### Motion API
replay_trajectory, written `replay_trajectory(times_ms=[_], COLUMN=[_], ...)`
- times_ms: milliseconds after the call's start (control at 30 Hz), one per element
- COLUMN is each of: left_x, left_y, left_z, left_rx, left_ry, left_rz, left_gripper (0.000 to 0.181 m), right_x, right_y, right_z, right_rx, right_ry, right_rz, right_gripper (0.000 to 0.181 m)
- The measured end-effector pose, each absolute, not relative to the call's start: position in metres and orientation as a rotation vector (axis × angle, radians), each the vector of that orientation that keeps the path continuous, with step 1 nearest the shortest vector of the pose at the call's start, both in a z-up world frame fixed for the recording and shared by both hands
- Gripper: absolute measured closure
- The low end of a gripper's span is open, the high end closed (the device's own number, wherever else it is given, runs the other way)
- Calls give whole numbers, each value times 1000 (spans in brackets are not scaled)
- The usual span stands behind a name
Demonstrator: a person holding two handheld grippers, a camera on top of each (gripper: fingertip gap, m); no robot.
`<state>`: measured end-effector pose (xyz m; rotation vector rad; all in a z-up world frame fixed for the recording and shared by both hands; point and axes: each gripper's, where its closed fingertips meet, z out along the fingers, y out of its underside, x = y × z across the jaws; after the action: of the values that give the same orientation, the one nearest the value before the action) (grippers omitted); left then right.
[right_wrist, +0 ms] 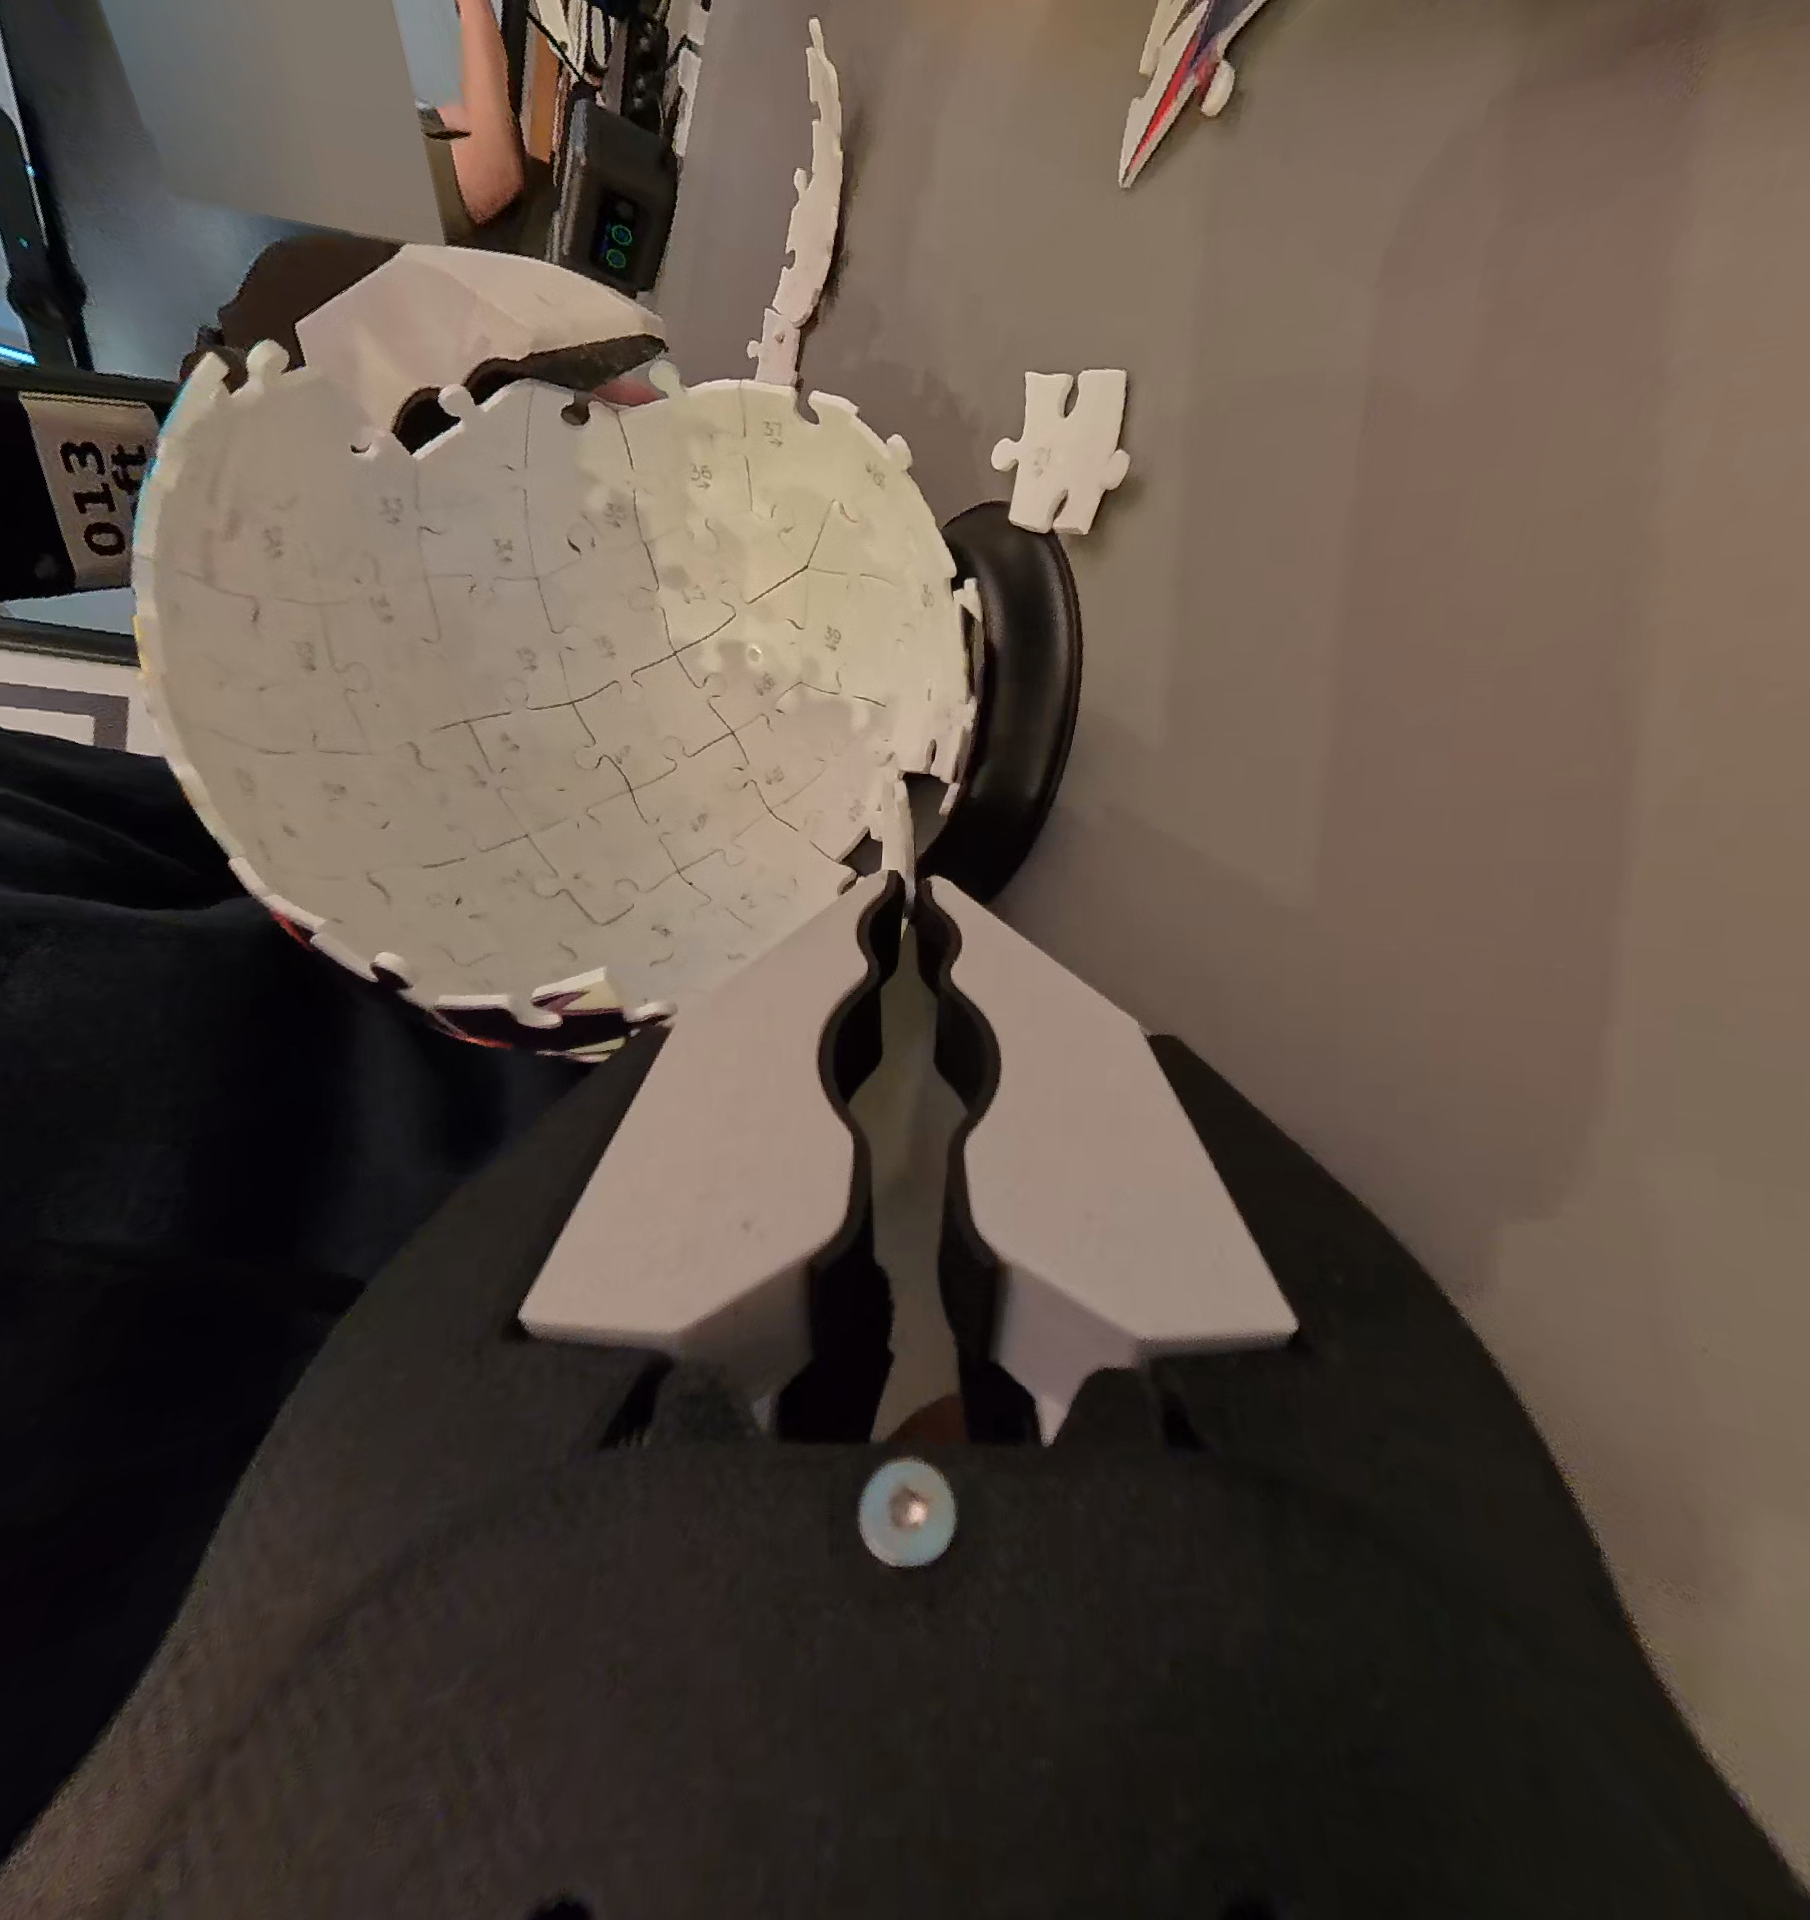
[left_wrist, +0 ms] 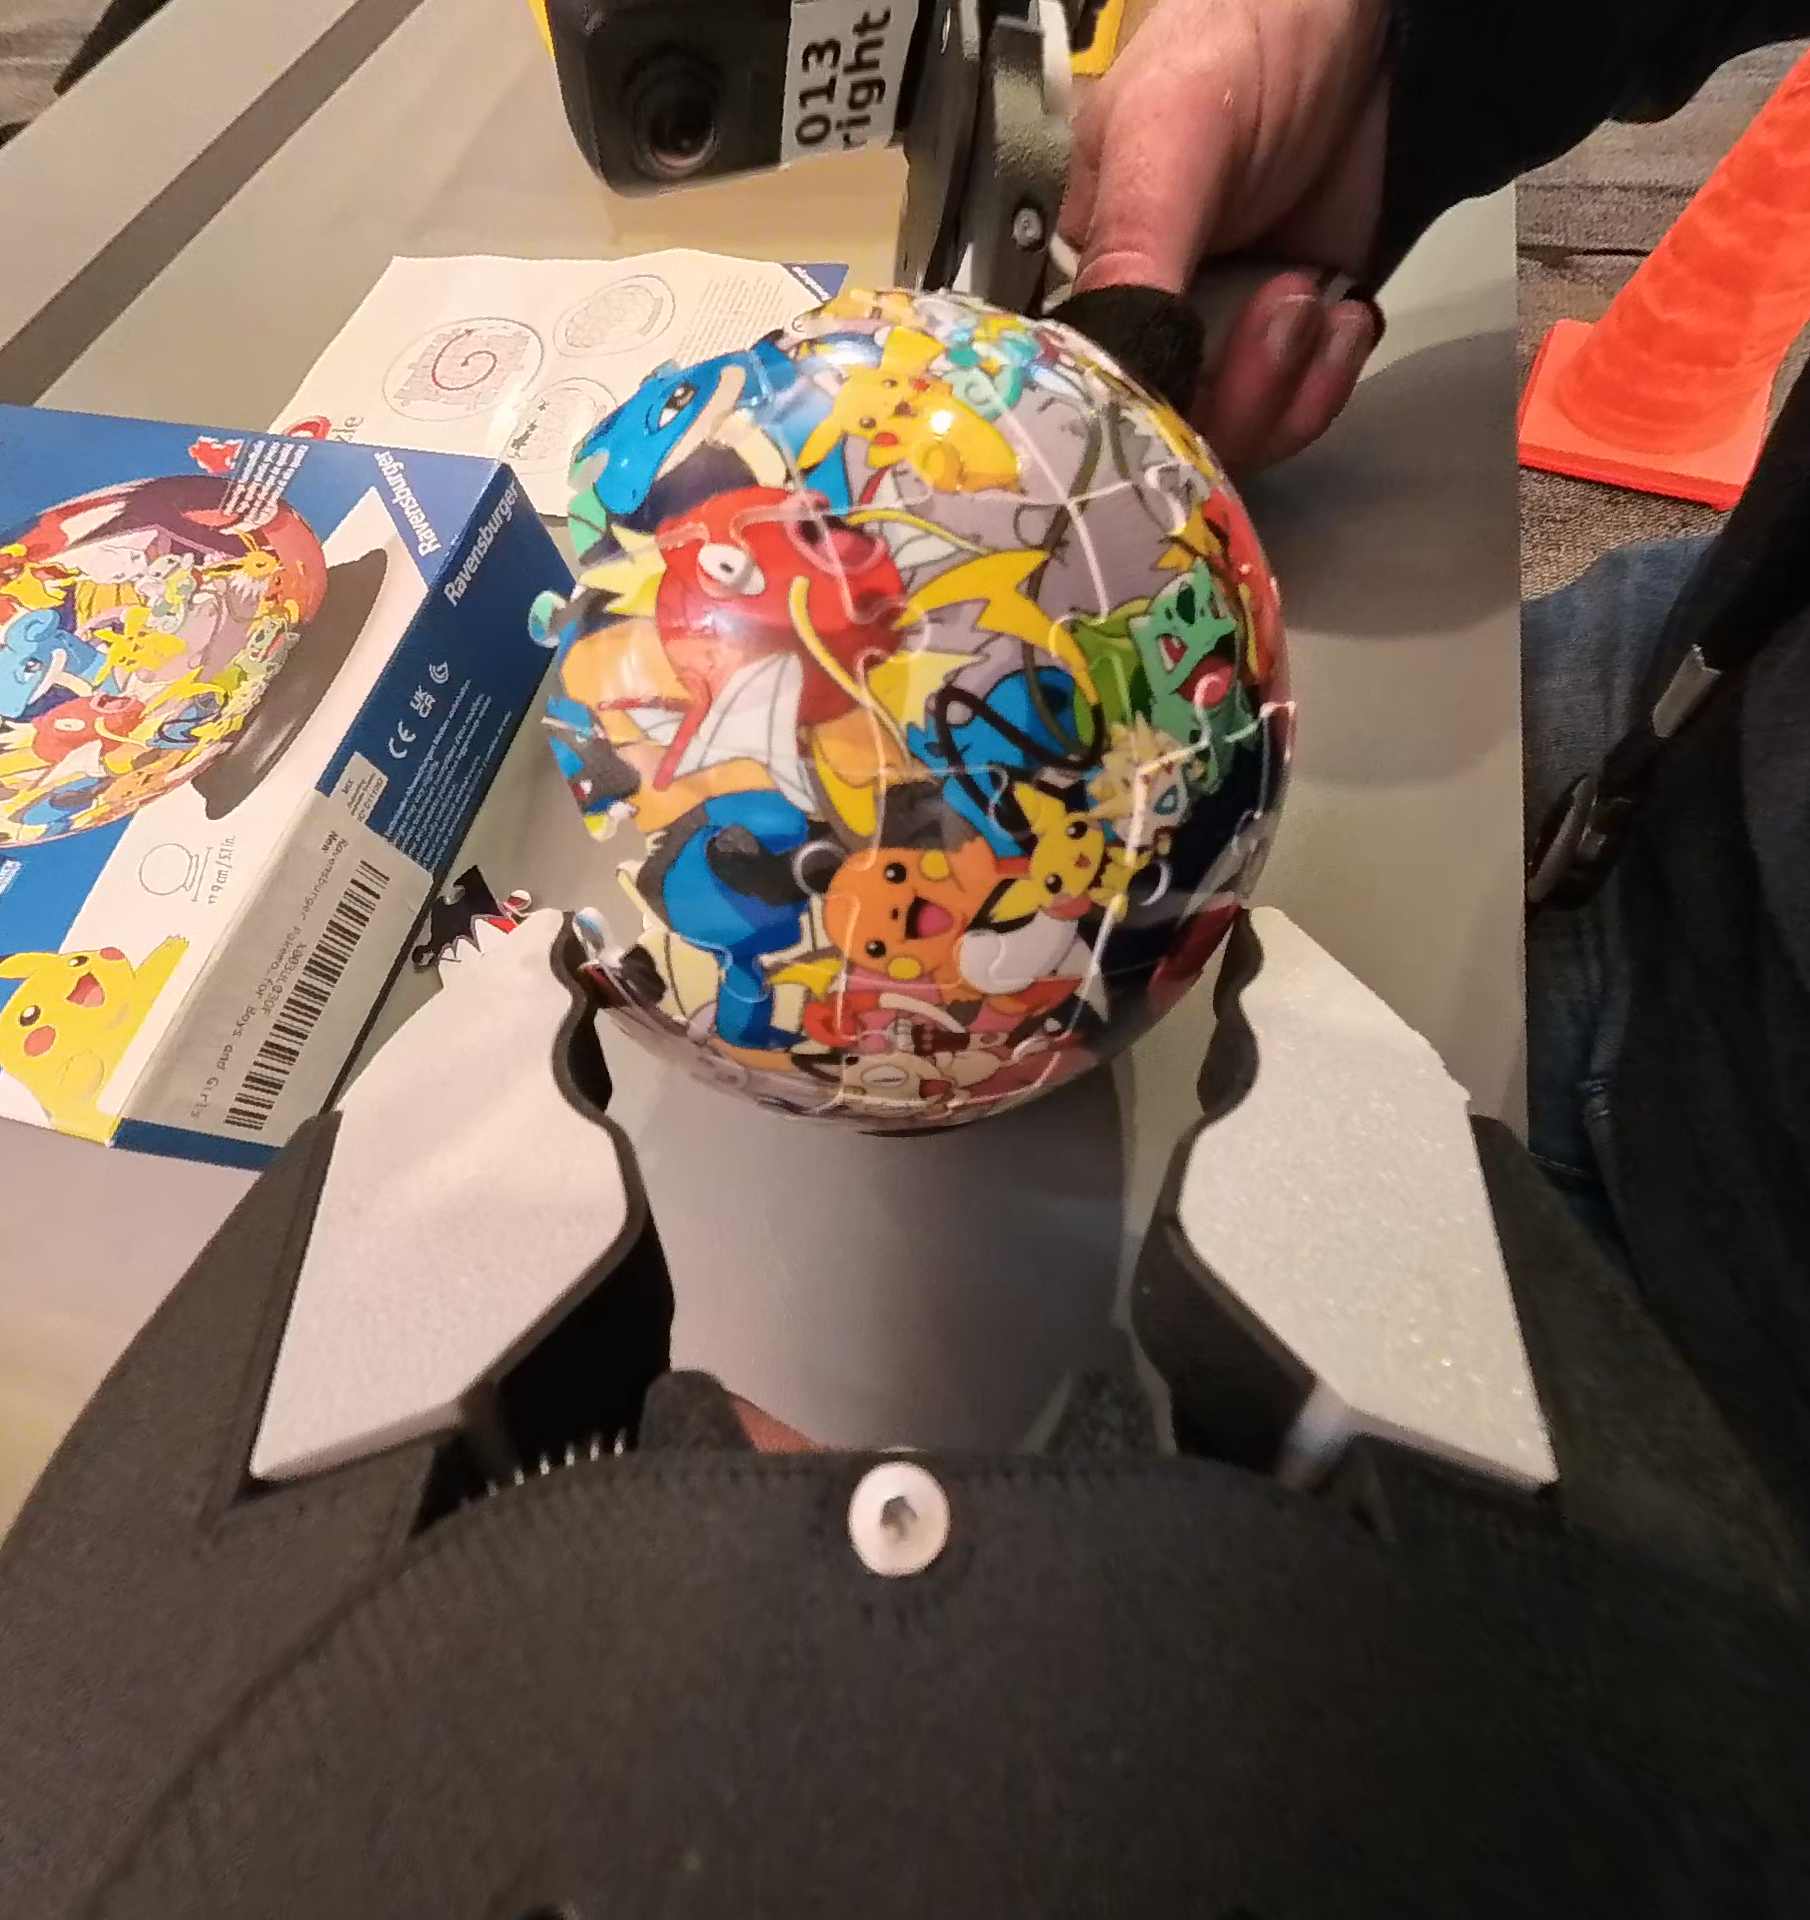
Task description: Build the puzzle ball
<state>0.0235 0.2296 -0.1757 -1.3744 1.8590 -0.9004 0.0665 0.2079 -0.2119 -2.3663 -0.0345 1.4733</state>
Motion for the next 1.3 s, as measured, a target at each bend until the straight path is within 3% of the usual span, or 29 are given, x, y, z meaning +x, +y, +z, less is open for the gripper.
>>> replay_trajectory(times_ms=[467,833,1300], left_x=[23,24,24], left_y=[230,230,230], left_z=[-176,-176,-176], left_rx=[-1370,-1367,-1365], left_ry=[1859,1859,1857], left_rz=[-896,-895,-896], left_gripper=[69,70,70], right_x=[67,68,65], right_y=[216,220,222], right_z=[-210,-217,-216], right_rx=[-2336,-2351,-2333], right_ry=[-59,-68,-69], right_rz=[1404,1324,1313], right_gripper=[162,177,164])
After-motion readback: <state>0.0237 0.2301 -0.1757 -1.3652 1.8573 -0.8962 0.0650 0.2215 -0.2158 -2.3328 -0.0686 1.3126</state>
